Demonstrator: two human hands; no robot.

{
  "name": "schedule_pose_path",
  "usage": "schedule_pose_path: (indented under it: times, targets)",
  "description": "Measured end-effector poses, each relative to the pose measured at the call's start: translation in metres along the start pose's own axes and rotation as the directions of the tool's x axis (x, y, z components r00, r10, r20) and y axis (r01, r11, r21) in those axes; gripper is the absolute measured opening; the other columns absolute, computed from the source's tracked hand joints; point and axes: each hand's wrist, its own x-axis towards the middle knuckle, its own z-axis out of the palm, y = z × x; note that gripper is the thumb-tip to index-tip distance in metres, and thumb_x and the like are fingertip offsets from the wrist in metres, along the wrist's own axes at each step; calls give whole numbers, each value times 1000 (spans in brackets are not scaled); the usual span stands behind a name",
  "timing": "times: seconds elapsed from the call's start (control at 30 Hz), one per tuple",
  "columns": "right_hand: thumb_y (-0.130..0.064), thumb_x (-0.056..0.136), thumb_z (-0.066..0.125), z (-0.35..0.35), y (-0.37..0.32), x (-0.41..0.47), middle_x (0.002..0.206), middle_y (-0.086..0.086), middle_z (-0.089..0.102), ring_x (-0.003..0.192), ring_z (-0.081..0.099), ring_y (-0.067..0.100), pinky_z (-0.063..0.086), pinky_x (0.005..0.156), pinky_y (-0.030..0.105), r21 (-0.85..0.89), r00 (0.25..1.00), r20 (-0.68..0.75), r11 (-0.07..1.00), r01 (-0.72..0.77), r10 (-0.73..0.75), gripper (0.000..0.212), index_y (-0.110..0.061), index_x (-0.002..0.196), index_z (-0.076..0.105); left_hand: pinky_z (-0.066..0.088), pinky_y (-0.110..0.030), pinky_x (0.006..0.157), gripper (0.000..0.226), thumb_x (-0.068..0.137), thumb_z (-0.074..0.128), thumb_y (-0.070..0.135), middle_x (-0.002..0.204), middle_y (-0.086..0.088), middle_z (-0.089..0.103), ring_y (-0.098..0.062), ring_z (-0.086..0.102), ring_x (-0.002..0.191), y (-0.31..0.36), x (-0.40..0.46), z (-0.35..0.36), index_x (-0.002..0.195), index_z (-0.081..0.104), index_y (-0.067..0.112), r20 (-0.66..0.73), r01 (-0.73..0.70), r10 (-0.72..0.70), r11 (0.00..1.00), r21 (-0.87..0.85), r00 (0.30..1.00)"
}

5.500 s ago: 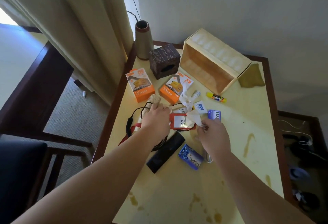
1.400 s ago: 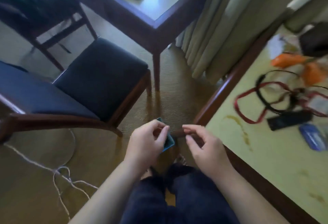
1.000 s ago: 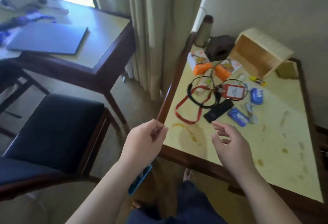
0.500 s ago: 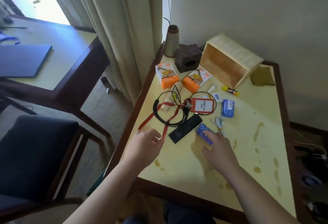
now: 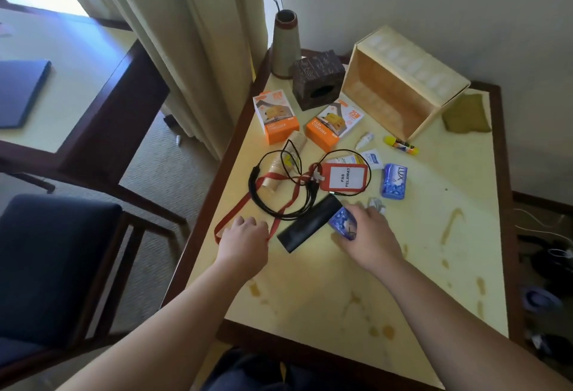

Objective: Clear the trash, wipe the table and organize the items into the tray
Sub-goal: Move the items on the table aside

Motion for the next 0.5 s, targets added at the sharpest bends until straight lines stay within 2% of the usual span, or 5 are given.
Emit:
schedule_pose_path:
  times: [0.13,0.27,0.33,0.47,0.5]
  targets:
    - [-36,78,80,-30,-1,14,120,-2,52,110,54,18,53,86,36,202,985,-171,979,0,35,73,-30,144,49,44,-33,84,19,103,55,37,116,4,58,-18,45,106,-7,8,-27,119,64,33,-154,-15,7,999,-50,988]
    - [-33,82,75,-60,7,55,128,1,54,119,54,22,52,97,42,258,949,-305,966,-2,84,70,-26,147,49,45,-36,81,15,103,56,37,108,2,58,-19,44,99,-6,26,-74,111,66,31,-356,-92,61,993,-70,932]
    - [-36,86,72,-71,8,78,132,2,54,124,52,25,50,102,45,234,944,-314,972,-31,105,67,-27,148,48,46,-38,82,15,103,55,37,108,1,60,-21,45,101,-2,41,-100,110,67,31,-402,-152,119,987,-52,908]
    - [-60,89,58,-85,13,121,129,-1,61,119,51,33,47,96,46,78,953,-286,994,-76,96,64,-34,146,46,48,-39,84,16,105,55,36,121,-1,59,-23,45,107,12,80,-149,116,67,36,-425,-199,171,980,-23,889]
    - [-58,90,58,-87,13,128,129,0,62,119,50,34,46,95,46,66,960,-265,995,-79,94,63,-34,147,46,47,-37,83,17,106,55,35,124,-2,59,-24,46,110,16,90,-159,117,69,35,-436,-210,176,977,-30,882]
